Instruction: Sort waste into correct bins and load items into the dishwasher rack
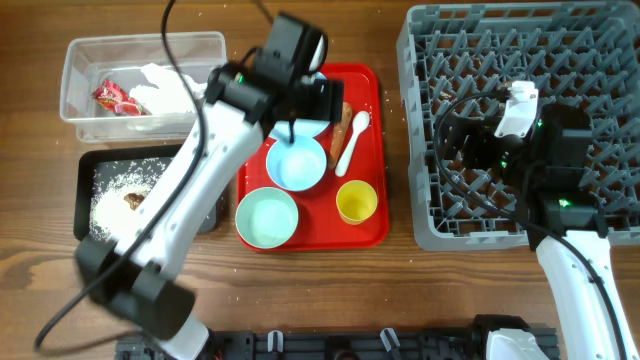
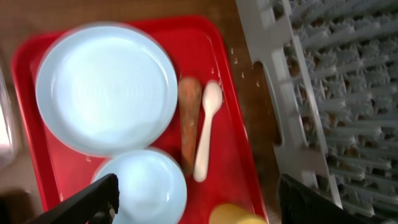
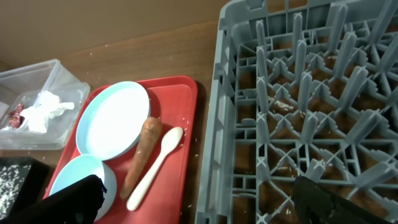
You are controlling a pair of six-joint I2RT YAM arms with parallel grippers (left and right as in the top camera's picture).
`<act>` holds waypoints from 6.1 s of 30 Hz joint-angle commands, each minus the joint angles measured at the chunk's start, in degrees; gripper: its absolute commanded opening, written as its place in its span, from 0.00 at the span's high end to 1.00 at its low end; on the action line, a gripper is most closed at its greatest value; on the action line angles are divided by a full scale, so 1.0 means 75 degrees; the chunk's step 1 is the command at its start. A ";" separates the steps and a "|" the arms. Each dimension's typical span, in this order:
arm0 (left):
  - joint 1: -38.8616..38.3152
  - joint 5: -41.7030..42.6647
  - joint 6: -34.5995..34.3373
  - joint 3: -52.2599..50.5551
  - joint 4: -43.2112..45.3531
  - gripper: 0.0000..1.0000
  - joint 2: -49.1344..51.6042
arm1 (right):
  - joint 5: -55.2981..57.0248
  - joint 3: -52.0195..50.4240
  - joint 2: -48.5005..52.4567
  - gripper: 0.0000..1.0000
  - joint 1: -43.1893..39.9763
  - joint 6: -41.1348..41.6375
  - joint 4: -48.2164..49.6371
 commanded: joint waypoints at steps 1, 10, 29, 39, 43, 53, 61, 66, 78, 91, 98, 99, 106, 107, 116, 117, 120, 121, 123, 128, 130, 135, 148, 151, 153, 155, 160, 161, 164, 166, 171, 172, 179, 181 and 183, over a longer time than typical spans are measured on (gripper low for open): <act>0.0026 -0.0195 0.0635 0.1378 -0.0047 0.23 0.1888 | 0.0052 0.0157 0.0003 0.00 0.0038 0.0050 -0.0108; -0.0382 -0.0612 0.0350 0.1460 0.0219 0.47 0.3614 | 0.0195 0.0157 0.0003 0.01 0.0038 0.0052 -0.0213; -0.0868 -0.0988 -0.0638 0.1378 0.0268 0.64 0.4450 | 0.0198 0.0157 0.0003 0.01 0.0038 0.0047 -0.0210; -0.0778 -0.0991 -0.0691 0.1378 0.0507 0.66 0.4922 | 0.0195 0.0157 0.0003 0.01 0.0038 0.0050 -0.0213; -0.0778 -0.0988 -0.0691 0.1399 0.0638 0.92 0.4899 | 0.0195 0.0157 0.0003 0.01 0.0038 0.0050 -0.0213; -0.0452 -0.0991 -0.0694 0.1591 0.0297 0.96 0.2535 | 0.0195 0.0154 0.0003 0.01 0.0038 0.0050 -0.0213; 0.2745 -0.1247 -0.2827 0.1588 -0.2973 0.96 0.1253 | 0.0195 0.0154 0.0003 0.01 0.0038 0.0050 -0.0189; 0.4995 -0.1355 -0.3631 0.1565 -0.3730 0.96 0.1259 | 0.0204 0.0154 0.0003 0.00 0.0038 0.0044 -0.0187; 0.5785 -0.2419 -0.6047 -0.2541 -0.1460 0.95 0.1244 | 0.0361 0.0154 0.0364 0.01 0.0038 0.0052 -0.0181; 0.5785 -0.1378 -0.2955 -0.1784 -0.1510 0.40 0.0609 | 0.0344 0.0154 0.0431 0.01 0.0038 0.0055 -0.0099; 0.4753 -0.0006 -0.0950 0.0405 -0.2984 0.25 -0.0041 | 0.0338 0.0382 0.0428 0.17 0.0227 0.0431 0.0242; 0.4465 -0.0009 -0.0860 0.0571 -0.3002 0.25 -0.0041 | 0.0373 0.0600 0.0431 0.17 0.0353 0.0425 0.0143; 0.3209 0.0157 -0.0277 0.1061 -0.2151 0.24 -0.0041 | 0.2241 0.2326 0.0510 0.16 0.1367 0.0656 -0.0548; 0.3022 0.0160 -0.0152 0.1061 -0.2060 0.24 -0.0041 | 0.2425 0.2422 0.0589 0.16 0.1510 0.0656 -0.0495; 0.1912 0.0015 0.0248 0.1052 -0.0895 0.22 0.0146 | 0.1737 0.2448 0.1274 0.16 0.1574 0.1055 -0.0006; 0.1813 0.0015 0.0245 0.1052 -0.0801 0.22 0.0221 | 0.1728 0.2448 0.1274 0.16 0.1574 0.1055 0.0032; 0.1478 0.0012 0.0245 0.1052 -0.0557 0.22 0.0603 | 0.1731 0.2448 0.1274 0.16 0.1574 0.1055 0.0020; 0.1384 -0.0020 0.0245 0.1052 -0.0536 0.22 0.0694 | 0.1728 0.2448 0.1274 0.15 0.1574 0.1058 -0.0015; 0.1311 -0.0044 0.0242 0.1052 -0.0527 0.22 0.0755 | 0.1731 0.2448 0.1274 0.15 0.1574 0.1052 -0.0096; 0.1271 -0.0041 0.0242 0.1052 -0.0787 0.22 0.0764 | 0.1728 0.2448 0.1274 0.16 0.1574 0.1052 -0.0265; 0.1271 -0.0041 0.0236 0.1052 -0.0810 0.21 0.0764 | 0.1728 0.2448 0.1274 0.16 0.1574 0.1046 -0.0283; 0.1271 -0.0044 0.0239 0.1052 -0.0813 0.21 0.0764 | 0.1728 0.2448 0.1288 0.15 0.1574 0.1055 -0.0335; 0.2299 -0.0530 -0.0842 0.1052 -0.1078 0.18 0.0764 | 0.1498 0.2594 0.3937 0.23 0.3958 0.1950 0.0921; 0.3095 -0.0530 -0.1204 0.1052 -0.1142 0.13 0.0764 | 0.1772 0.2594 0.4392 0.25 0.4564 0.1221 0.0632; 0.3582 -0.0530 -0.1204 0.1052 -0.1172 0.04 0.0764 | 0.1950 0.2594 0.4832 0.25 0.4759 0.0510 0.0460; 0.4025 -0.0527 -0.1207 0.1052 -0.1169 0.02 0.0764 | 0.1970 0.2597 0.5149 0.25 0.4765 0.0128 0.0318; 0.4546 -0.0530 -0.1201 0.1037 -0.1192 0.00 0.0764 | 0.2020 0.2594 0.5761 0.25 0.4759 -0.0574 0.0280; 0.4546 -0.0530 -0.1198 0.1037 -0.1195 0.00 0.0766 | 0.2014 0.2594 0.5936 0.27 0.4759 -0.0629 0.0283; 0.4546 -0.0539 -0.1195 0.1037 -0.1192 0.00 0.0778 | 0.1848 0.2594 0.6251 0.37 0.4759 -0.0764 0.0248; 0.4546 -0.0565 -0.1195 0.1037 -0.1192 0.00 0.0793 | 0.1851 0.2594 0.6248 0.48 0.4759 -0.0766 0.0323; 0.4546 -0.0624 -0.1198 0.1037 -0.1189 0.00 0.0819 | 0.2002 0.2664 0.6228 0.77 0.4759 -0.0769 0.0323; 0.4546 -0.0624 -0.1195 0.1037 -0.1186 0.00 0.0819 | 0.2028 0.2757 0.6196 0.88 0.4759 -0.0769 0.0242; 0.4543 -0.0618 -0.1198 0.1037 -0.1183 0.00 0.0819 | 0.3657 0.4336 0.4846 0.96 0.4759 -0.0769 -0.1507; 0.4543 -0.0618 -0.1198 0.1037 -0.1186 0.00 0.0819 | 0.5936 0.4383 0.4266 0.96 0.4756 -0.0764 -0.1562; 0.4546 -0.0618 -0.1198 0.1037 -0.1186 0.00 0.0819 | 0.9183 0.4380 0.4025 0.96 0.4666 -0.0755 -0.1253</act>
